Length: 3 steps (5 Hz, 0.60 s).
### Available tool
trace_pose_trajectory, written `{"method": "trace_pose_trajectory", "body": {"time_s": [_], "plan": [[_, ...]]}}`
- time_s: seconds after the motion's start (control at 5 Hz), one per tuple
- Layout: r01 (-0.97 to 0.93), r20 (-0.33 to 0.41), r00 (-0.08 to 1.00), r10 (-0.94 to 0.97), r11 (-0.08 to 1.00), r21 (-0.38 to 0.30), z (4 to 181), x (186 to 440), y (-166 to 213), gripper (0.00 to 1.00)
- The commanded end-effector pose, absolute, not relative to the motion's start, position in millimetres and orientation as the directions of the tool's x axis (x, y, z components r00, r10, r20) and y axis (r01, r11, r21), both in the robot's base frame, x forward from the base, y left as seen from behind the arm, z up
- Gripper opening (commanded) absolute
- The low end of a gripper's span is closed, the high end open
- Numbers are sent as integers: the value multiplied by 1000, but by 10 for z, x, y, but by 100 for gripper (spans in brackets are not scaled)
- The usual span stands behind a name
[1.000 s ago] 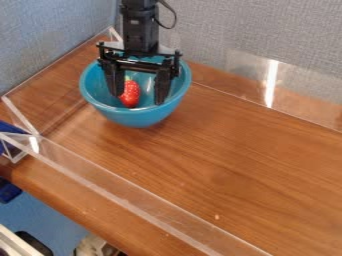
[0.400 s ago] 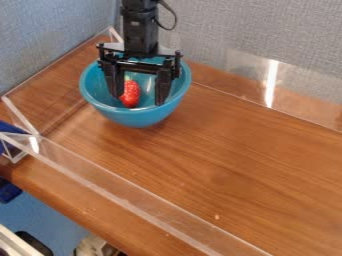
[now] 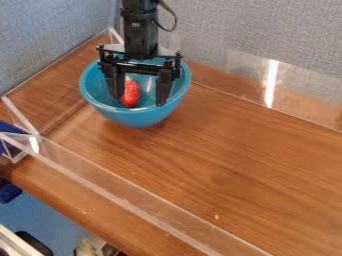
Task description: Remove the strawberry from inside the blue bowl and put it on the table
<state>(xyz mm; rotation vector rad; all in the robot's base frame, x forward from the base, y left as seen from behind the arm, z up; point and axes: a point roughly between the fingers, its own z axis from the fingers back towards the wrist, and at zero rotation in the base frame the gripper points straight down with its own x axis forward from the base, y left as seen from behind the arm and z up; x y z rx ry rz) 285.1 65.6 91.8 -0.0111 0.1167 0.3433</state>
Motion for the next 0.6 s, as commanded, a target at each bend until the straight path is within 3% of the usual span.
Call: {"method": "trace_pose_trajectory", "body": {"time_s": [0.0, 0.4], "plan": [[-341, -46, 939, 340, 940, -2, 1115, 2881, 639, 100], [-361, -72, 930, 361, 932, 10, 913, 2926, 733, 100]]}}
